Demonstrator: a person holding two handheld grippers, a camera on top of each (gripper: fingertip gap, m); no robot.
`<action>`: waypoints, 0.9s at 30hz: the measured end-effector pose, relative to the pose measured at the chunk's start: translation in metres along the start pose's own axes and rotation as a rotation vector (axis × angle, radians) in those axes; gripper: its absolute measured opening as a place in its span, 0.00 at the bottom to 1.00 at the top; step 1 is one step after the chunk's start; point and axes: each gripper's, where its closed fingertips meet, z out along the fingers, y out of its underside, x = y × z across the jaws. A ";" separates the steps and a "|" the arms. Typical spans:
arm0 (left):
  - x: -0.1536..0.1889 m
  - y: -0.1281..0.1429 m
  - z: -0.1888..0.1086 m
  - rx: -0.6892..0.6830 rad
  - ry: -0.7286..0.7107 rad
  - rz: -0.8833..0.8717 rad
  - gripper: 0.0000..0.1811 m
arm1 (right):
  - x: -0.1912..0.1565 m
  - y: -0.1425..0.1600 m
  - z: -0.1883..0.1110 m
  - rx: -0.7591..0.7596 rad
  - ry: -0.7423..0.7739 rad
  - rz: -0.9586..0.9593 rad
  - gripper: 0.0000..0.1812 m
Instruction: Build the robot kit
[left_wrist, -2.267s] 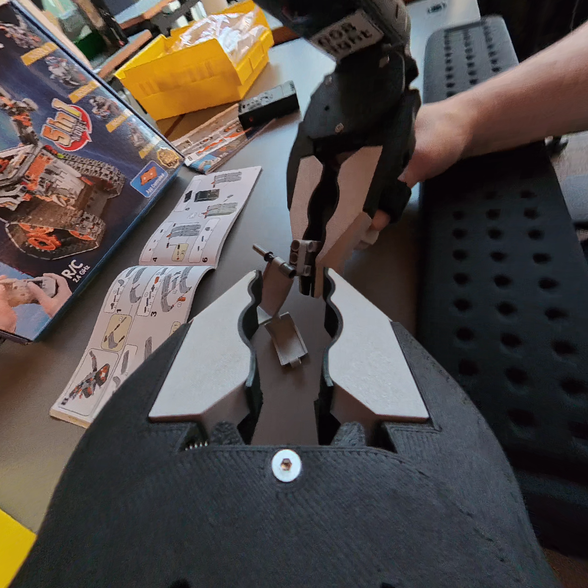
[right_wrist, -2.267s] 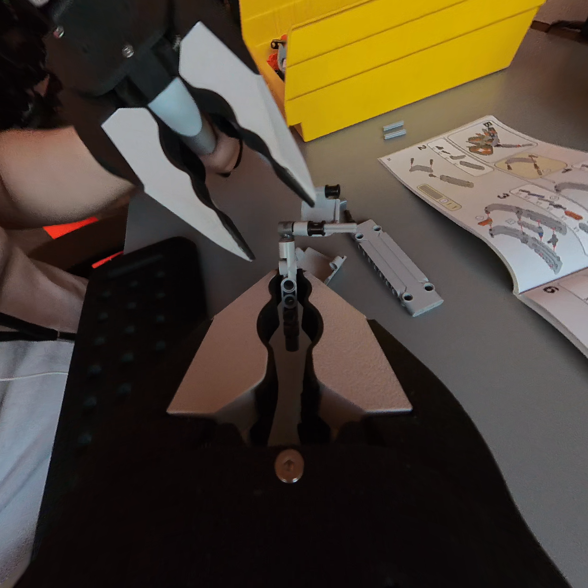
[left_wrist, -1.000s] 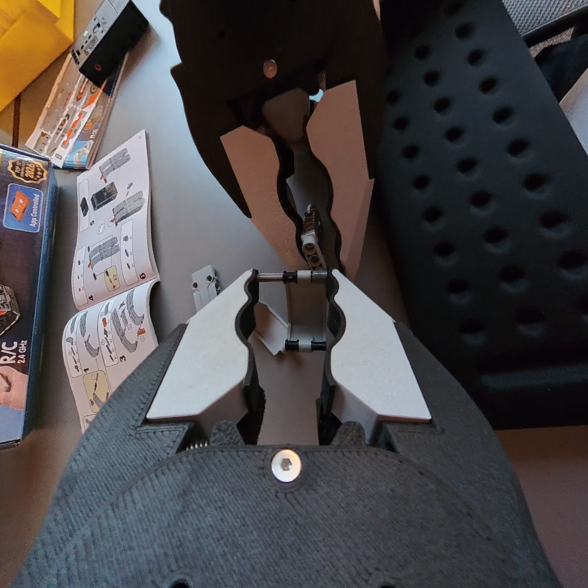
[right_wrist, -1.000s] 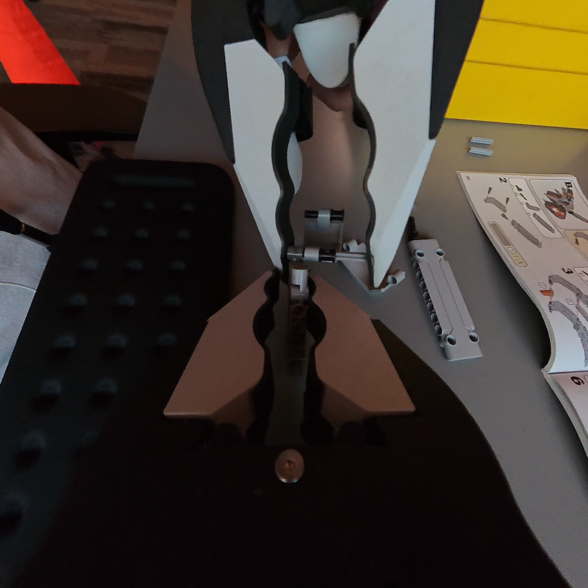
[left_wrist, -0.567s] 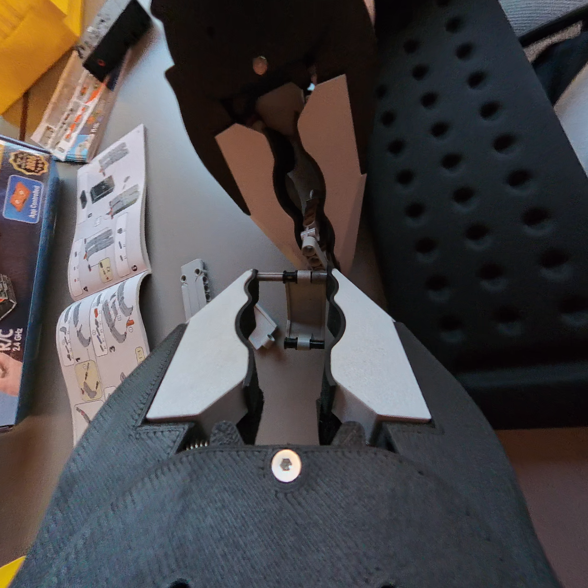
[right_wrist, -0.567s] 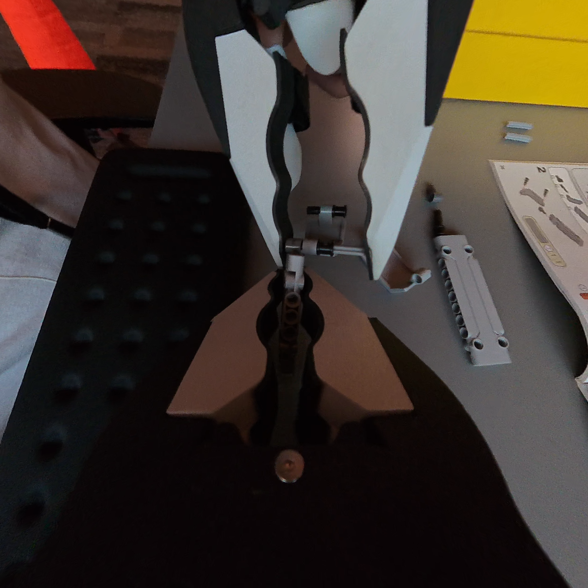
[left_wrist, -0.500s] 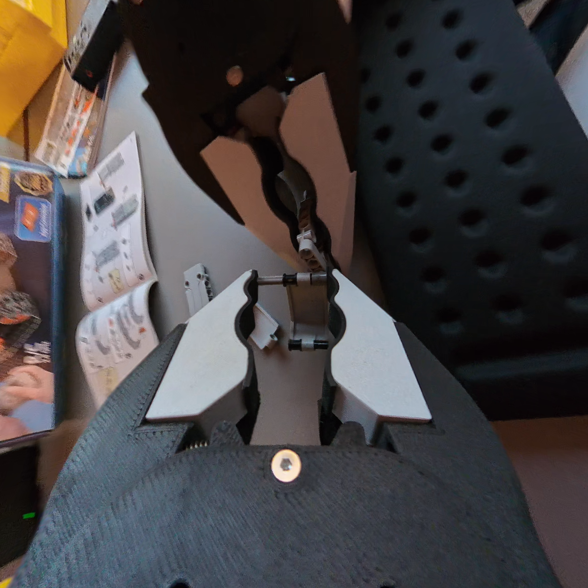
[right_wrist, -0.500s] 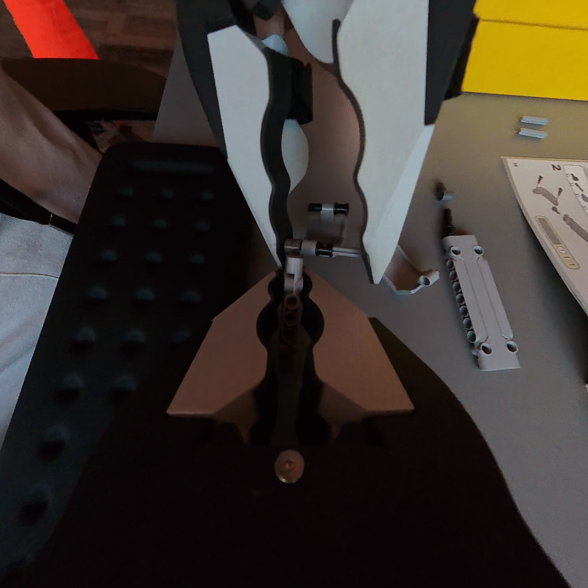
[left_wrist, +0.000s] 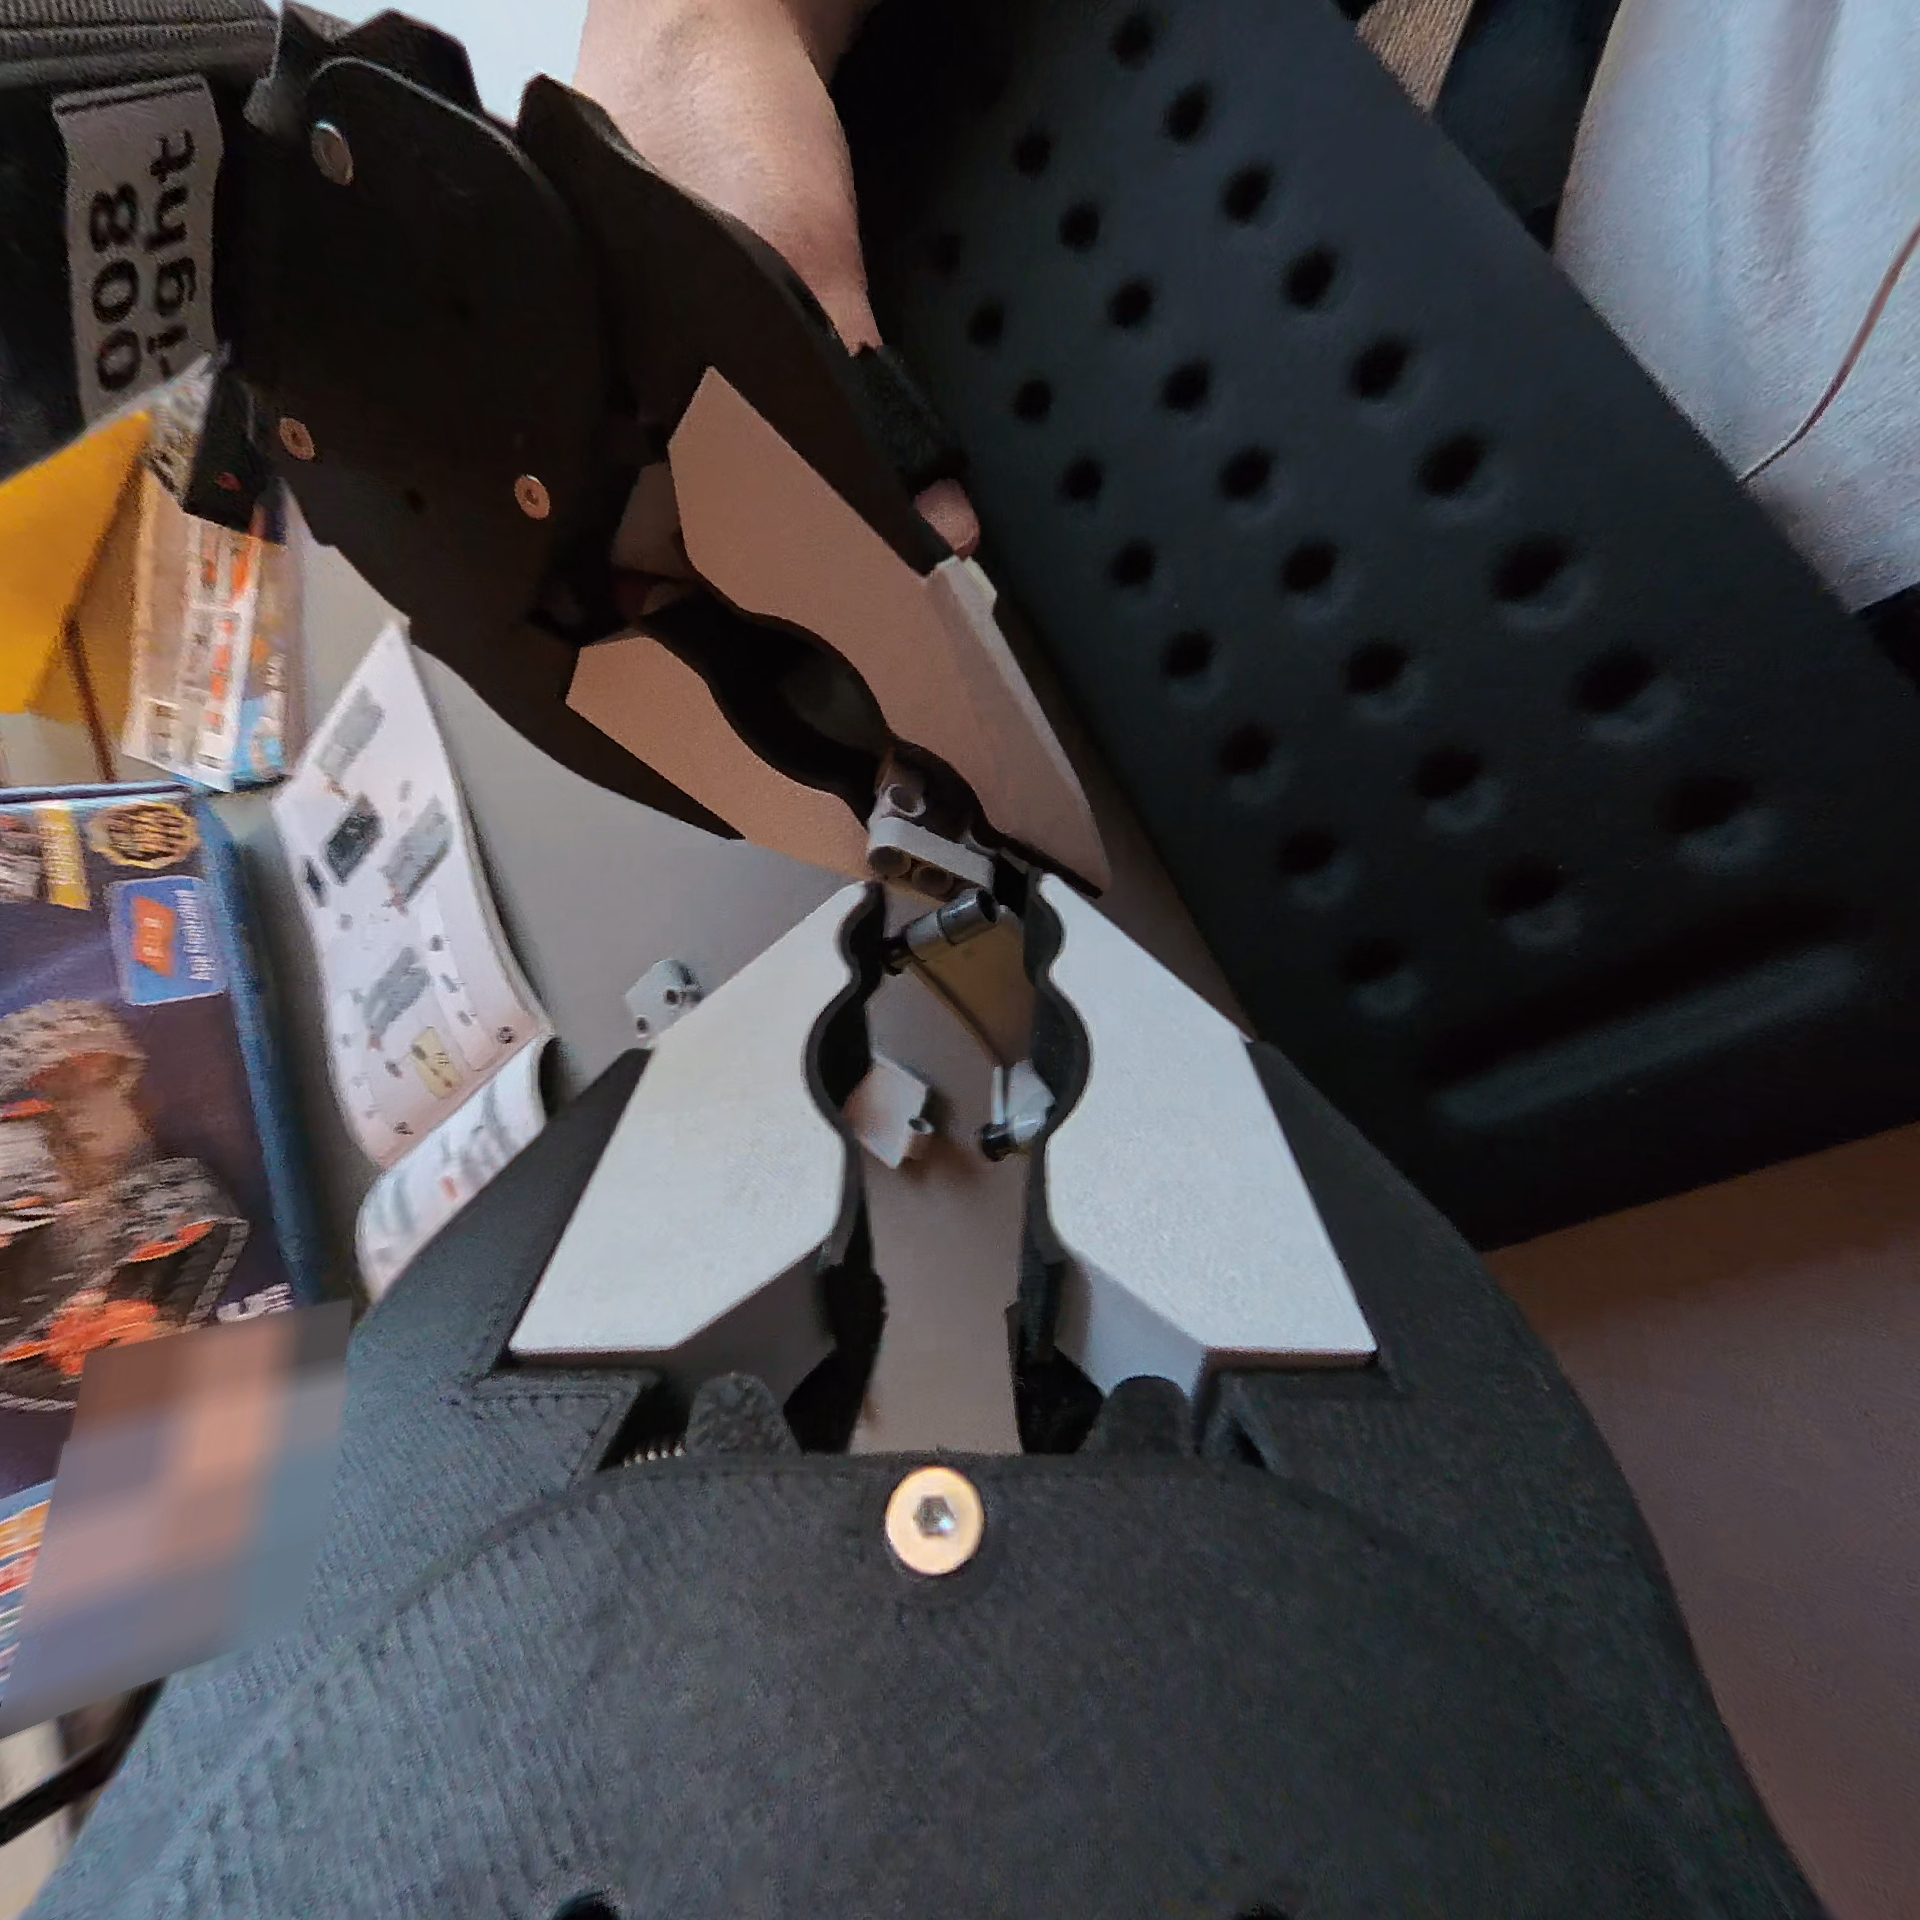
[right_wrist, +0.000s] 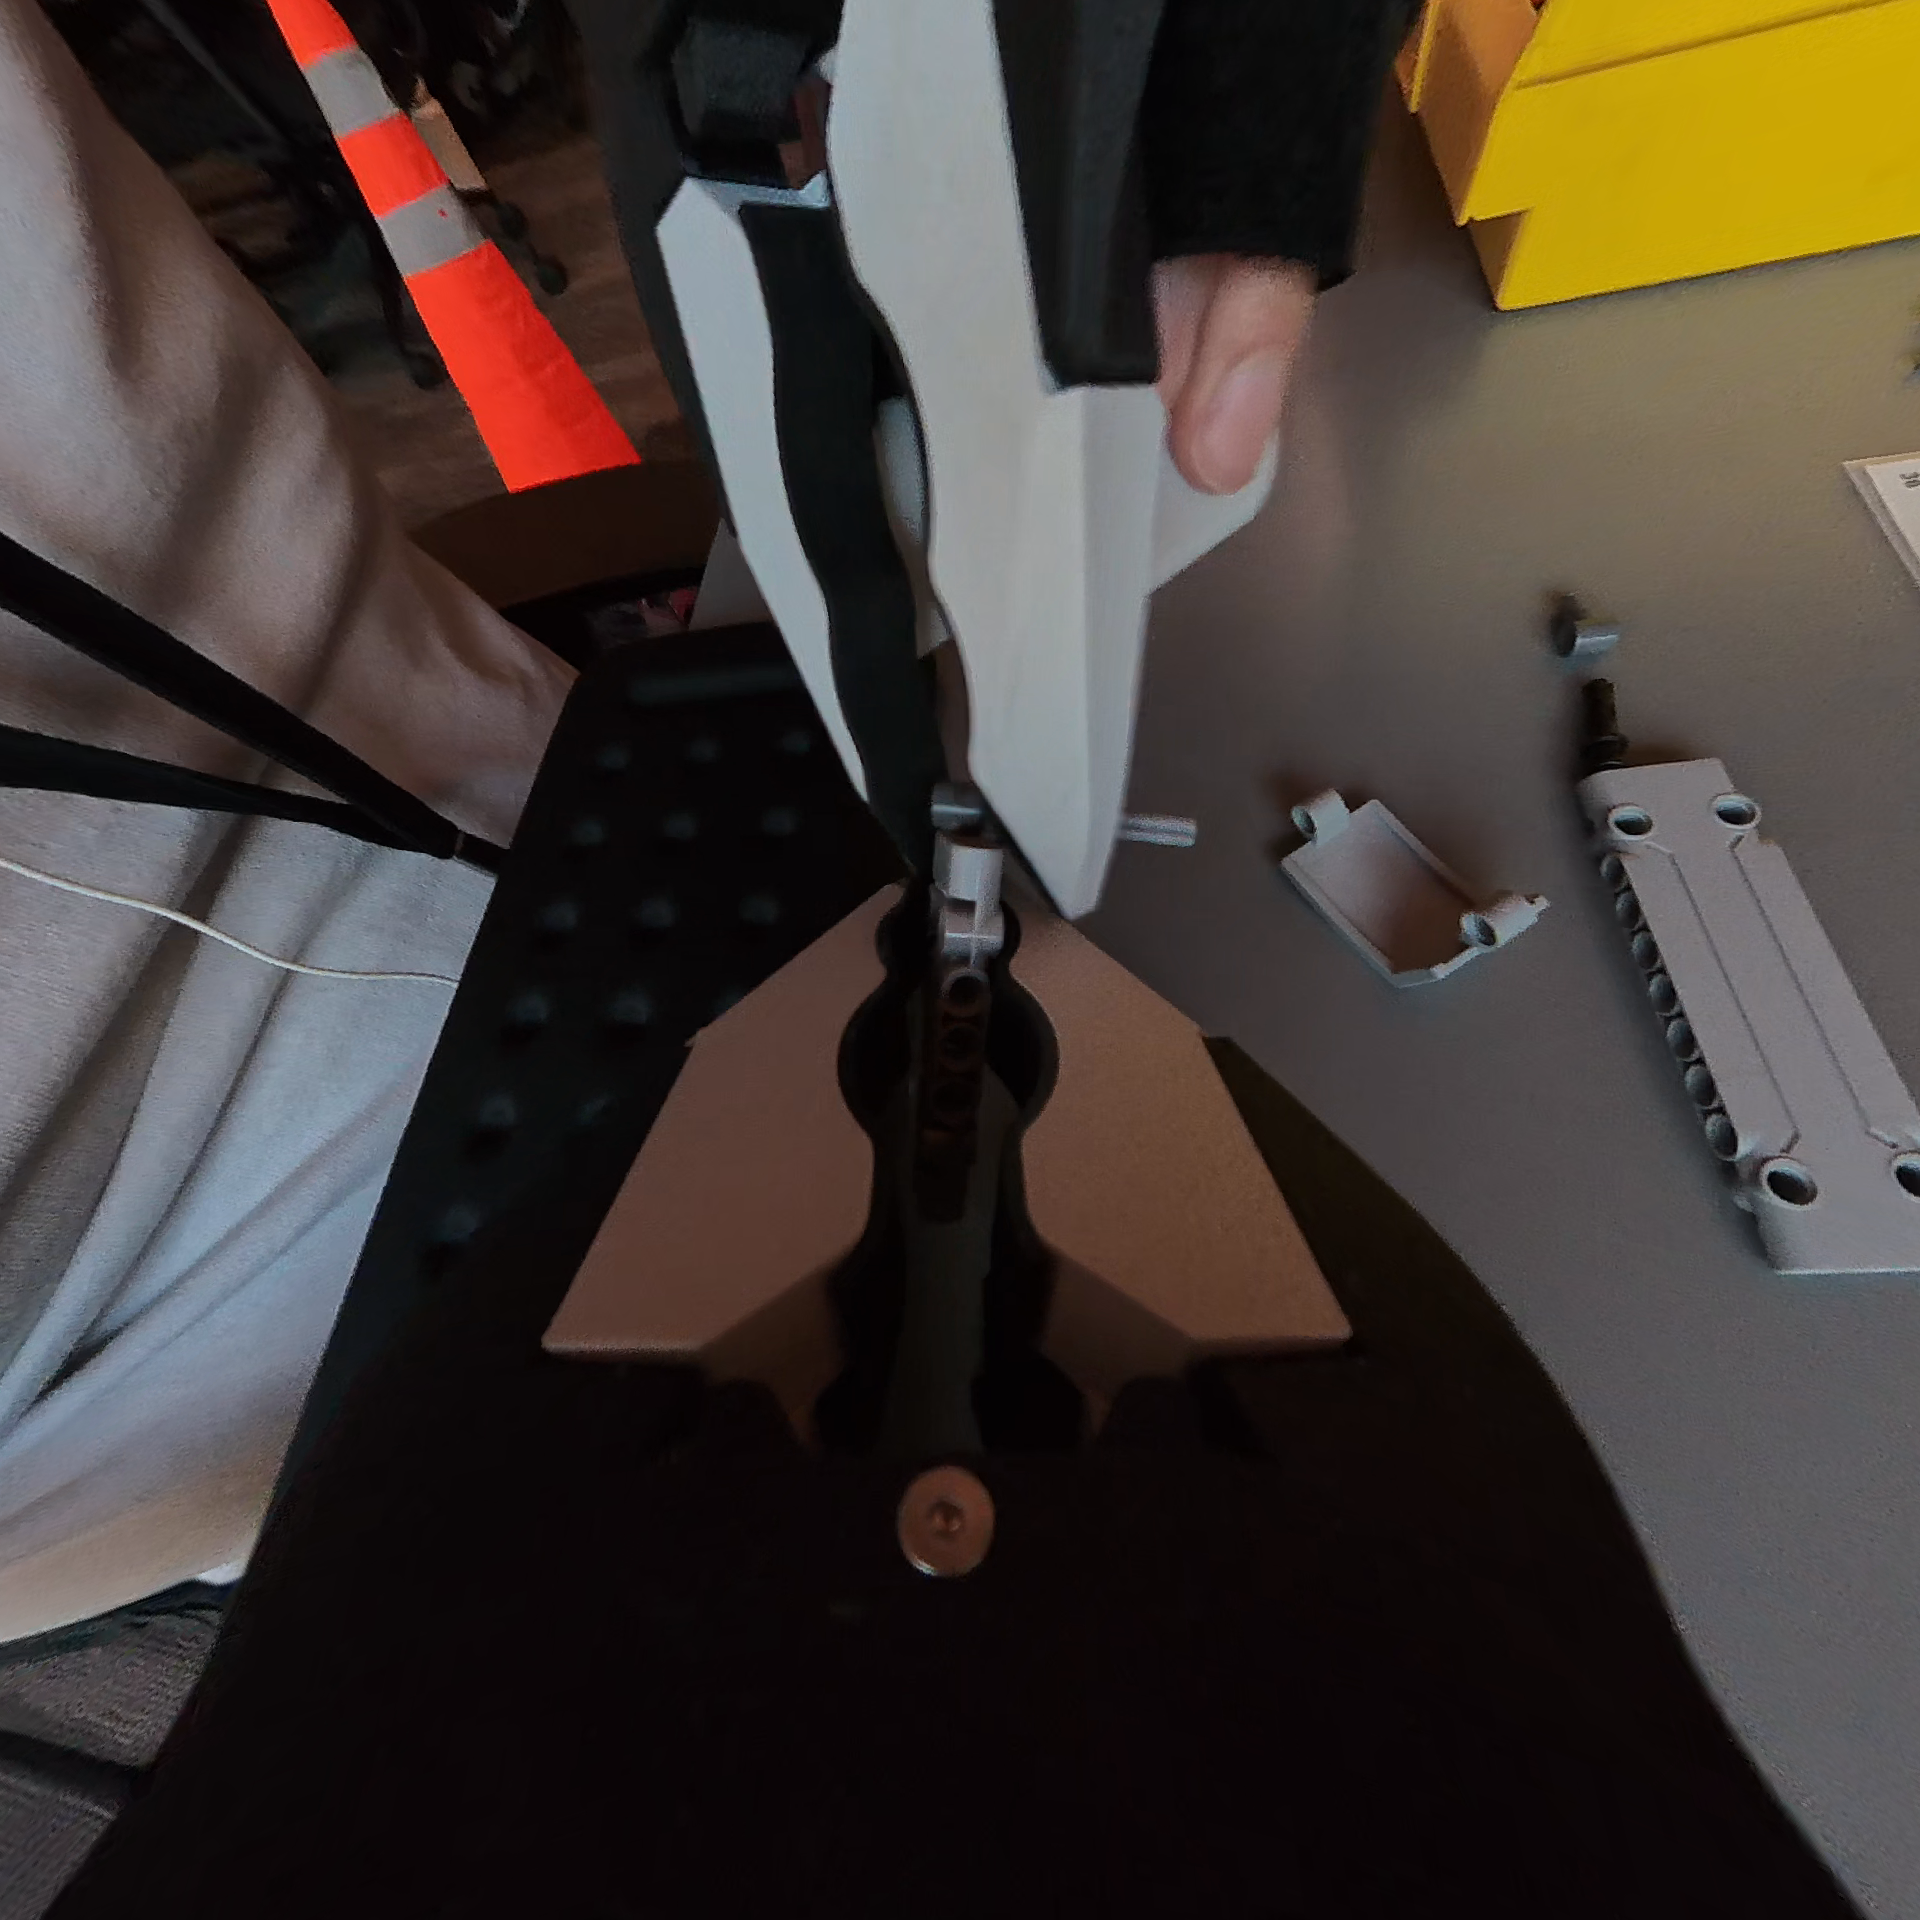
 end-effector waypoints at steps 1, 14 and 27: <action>0.000 -0.002 -0.001 0.018 0.023 -0.044 0.13 | -0.002 -0.002 -0.002 0.016 -0.027 0.027 0.05; -0.034 -0.003 -0.022 0.225 0.085 -0.616 0.11 | 0.038 -0.029 -0.035 0.140 0.390 -0.222 0.21; -0.042 -0.007 -0.024 0.353 0.089 -0.853 0.21 | 0.054 -0.038 -0.046 0.055 0.688 -0.379 0.13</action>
